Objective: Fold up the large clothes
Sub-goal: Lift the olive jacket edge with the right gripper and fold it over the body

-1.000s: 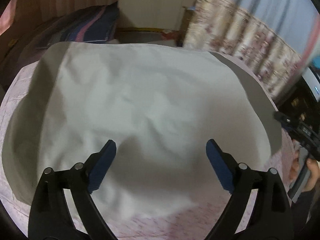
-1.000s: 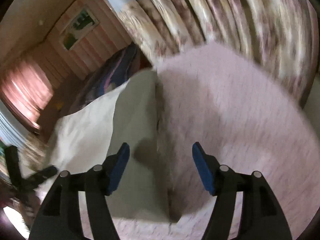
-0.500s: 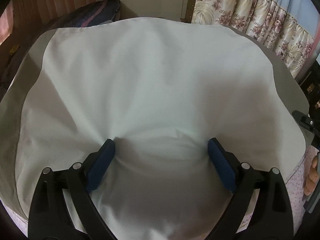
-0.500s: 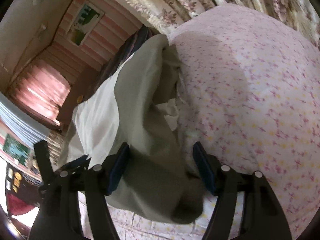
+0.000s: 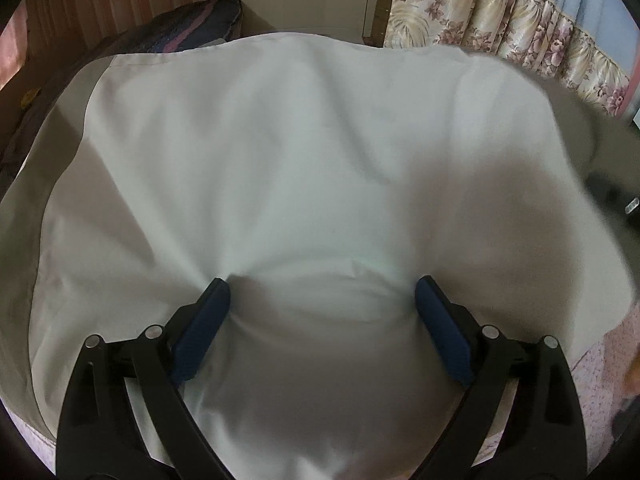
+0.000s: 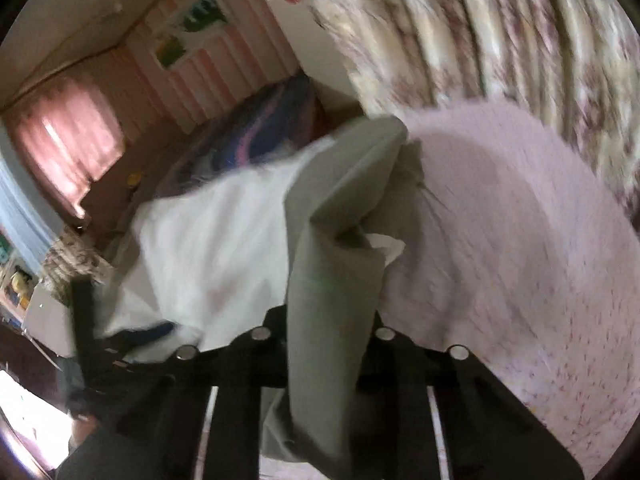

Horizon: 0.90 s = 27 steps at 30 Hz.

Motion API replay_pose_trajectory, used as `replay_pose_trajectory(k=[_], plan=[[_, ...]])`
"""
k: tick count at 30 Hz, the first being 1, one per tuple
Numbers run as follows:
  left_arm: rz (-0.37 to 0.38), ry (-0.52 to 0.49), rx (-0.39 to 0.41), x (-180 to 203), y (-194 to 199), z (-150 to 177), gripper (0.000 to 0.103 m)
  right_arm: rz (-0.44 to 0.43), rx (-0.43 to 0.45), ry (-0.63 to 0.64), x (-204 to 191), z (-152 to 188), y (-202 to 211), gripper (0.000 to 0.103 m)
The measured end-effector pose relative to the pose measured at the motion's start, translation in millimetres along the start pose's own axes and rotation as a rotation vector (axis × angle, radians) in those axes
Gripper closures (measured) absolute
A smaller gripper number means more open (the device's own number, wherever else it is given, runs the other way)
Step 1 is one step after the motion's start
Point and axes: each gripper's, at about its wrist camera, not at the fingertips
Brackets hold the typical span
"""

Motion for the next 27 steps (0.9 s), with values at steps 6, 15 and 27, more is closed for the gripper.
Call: replay_pose_trajectory(k=[6, 15, 27], plan=[[0.034, 0.027, 0.018, -8, 2, 4, 0.014, -0.127, -0.023, 0.185, -89, -22, -5, 0.089], [0.164, 0.105, 0.048, -54, 53, 26, 0.027, -0.228, -0.121, 0.317, -173, -13, -48, 0.090], [-0.073, 0.176, 0.145, -182, 149, 63, 0.015, -0.166, -0.286, 0.523, -247, 61, -114, 0.090]])
Point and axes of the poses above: each gripper's, at about its wrist camera, not at the fingertips, and y roughly against the way its jaws point, x to its right, z to its underside, and after that the axes turned 5 degrees about x, right-handed
